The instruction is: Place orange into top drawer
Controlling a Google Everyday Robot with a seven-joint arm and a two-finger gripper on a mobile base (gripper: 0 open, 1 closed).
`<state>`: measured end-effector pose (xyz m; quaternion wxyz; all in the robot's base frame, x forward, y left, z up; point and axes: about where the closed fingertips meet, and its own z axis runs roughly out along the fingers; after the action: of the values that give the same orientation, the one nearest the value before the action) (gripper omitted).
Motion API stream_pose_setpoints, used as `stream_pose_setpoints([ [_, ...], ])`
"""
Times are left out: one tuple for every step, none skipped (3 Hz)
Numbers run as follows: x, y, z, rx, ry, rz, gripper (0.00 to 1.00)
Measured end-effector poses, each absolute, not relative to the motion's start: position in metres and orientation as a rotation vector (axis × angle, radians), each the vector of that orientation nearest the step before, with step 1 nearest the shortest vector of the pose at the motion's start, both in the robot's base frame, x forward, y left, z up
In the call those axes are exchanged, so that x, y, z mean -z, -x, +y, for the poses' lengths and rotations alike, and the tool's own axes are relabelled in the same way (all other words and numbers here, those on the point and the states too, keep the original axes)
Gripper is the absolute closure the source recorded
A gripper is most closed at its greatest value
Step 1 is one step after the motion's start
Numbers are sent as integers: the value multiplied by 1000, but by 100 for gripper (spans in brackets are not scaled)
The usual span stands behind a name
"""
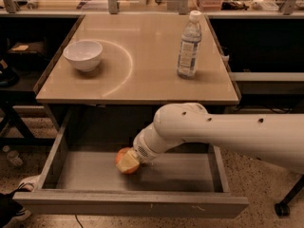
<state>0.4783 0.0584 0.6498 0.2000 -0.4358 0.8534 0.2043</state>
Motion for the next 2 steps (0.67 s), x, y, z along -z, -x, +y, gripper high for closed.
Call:
stream_pose_setpoints([
  [-629,-481,56,-551,1177,2411,100],
  [-619,-485,50,-530,1141,2420,100],
])
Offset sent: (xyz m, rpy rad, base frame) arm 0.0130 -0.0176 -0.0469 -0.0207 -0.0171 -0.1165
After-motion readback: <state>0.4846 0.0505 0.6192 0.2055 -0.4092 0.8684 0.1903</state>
